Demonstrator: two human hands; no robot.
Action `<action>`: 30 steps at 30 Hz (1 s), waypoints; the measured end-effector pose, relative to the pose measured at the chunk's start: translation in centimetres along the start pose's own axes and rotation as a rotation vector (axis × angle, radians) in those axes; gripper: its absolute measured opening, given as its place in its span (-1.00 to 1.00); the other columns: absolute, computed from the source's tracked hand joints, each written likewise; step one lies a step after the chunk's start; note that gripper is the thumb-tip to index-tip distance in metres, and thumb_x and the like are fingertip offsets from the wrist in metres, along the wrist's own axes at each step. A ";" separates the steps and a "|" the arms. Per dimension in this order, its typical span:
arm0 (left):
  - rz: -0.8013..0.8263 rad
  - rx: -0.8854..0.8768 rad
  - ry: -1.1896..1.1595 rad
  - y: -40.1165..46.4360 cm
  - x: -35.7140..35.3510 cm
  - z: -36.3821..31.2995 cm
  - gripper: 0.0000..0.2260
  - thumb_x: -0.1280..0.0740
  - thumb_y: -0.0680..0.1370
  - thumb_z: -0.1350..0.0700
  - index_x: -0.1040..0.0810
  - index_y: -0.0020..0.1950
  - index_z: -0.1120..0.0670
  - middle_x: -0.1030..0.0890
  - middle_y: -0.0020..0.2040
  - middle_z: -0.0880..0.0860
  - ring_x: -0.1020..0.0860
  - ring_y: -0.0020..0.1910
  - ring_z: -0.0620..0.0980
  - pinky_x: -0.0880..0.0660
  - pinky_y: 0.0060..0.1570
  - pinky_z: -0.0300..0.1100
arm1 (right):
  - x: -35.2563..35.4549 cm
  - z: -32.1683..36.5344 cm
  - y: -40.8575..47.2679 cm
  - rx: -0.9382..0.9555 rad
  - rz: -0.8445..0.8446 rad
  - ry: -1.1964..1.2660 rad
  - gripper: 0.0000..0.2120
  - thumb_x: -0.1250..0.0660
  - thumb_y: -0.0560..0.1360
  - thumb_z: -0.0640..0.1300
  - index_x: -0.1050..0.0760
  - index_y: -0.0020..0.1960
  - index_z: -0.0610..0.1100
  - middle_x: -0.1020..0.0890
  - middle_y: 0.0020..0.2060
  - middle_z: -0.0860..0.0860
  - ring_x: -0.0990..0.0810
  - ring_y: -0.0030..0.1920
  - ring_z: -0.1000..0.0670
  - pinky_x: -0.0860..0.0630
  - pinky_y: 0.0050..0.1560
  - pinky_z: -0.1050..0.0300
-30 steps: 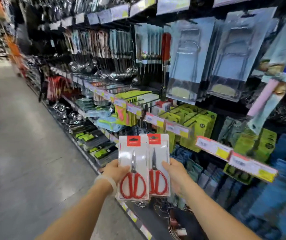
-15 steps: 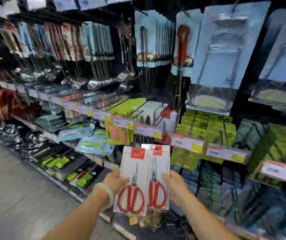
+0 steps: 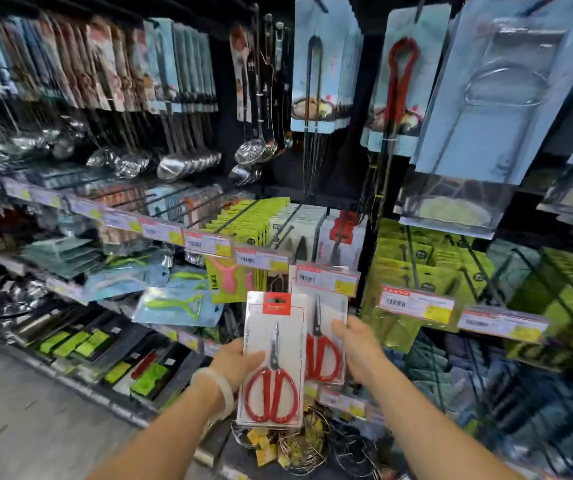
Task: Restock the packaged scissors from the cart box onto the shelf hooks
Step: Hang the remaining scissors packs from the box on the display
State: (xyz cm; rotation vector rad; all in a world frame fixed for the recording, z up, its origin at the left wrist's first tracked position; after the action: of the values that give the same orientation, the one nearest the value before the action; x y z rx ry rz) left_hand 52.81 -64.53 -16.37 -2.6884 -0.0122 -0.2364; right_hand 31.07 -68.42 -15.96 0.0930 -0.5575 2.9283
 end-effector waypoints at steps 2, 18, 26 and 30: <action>0.008 0.005 0.027 0.7 -0.1 0.3 -0.74 -0.26 0.58 0.25 -0.49 0.25 0.25 -0.61 0.15 0.27 -0.58 0.13 0.24 -0.49 0.19 0.16 | 0.5 -1.0 0.0 -0.028 -0.023 0.038 -0.89 -0.21 0.57 -0.20 -0.49 -0.08 -0.07 -0.68 -0.13 -0.17 -0.66 -0.09 -0.19 -0.60 -0.01 -0.15; 0.084 -0.013 0.172 1.5 -1.1 0.5 -0.75 -0.28 0.57 0.11 -0.52 0.21 0.15 -0.64 0.10 0.10 -0.60 0.10 0.08 -0.50 0.21 0.06 | 0.3 -1.2 1.1 0.013 -0.090 0.046 -0.85 -0.19 0.58 -0.11 -0.51 0.06 -0.08 -0.63 0.00 -0.07 -0.61 0.01 -0.10 -0.54 0.15 -0.14; 0.092 -0.030 0.167 1.2 -0.7 0.5 -0.72 -0.27 0.57 0.08 -0.50 0.24 0.14 -0.63 0.12 0.11 -0.59 0.12 0.08 -0.49 0.23 0.08 | -0.1 -0.5 2.0 0.000 -0.092 -0.027 -0.69 -0.15 0.59 -0.01 -0.40 0.25 -0.16 -0.52 0.19 -0.15 -0.48 -0.20 0.10 -0.38 -0.12 0.17; 0.102 -0.033 0.173 1.3 -0.6 0.7 -0.73 -0.26 0.58 0.08 -0.51 0.24 0.14 -0.64 0.11 0.09 -0.60 0.10 0.06 -0.49 0.22 0.06 | 0.4 -0.6 1.7 0.102 -0.201 0.037 -0.76 -0.21 0.57 -0.03 -0.48 0.09 -0.17 -0.45 -0.09 0.04 -0.46 -0.01 0.02 -0.36 -0.03 0.14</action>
State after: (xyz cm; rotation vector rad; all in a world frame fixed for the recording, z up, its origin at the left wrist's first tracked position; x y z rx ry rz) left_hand 52.36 -65.36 -17.68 -2.6822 0.1821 -0.4388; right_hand 30.37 -69.76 -17.06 0.1008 -0.3697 2.7554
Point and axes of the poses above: each hand's wrist, its own y-axis towards the middle knuckle, its own x-axis out of the back of the hand, z = x × y, the point moved 8 cm from there along y, towards the middle knuckle
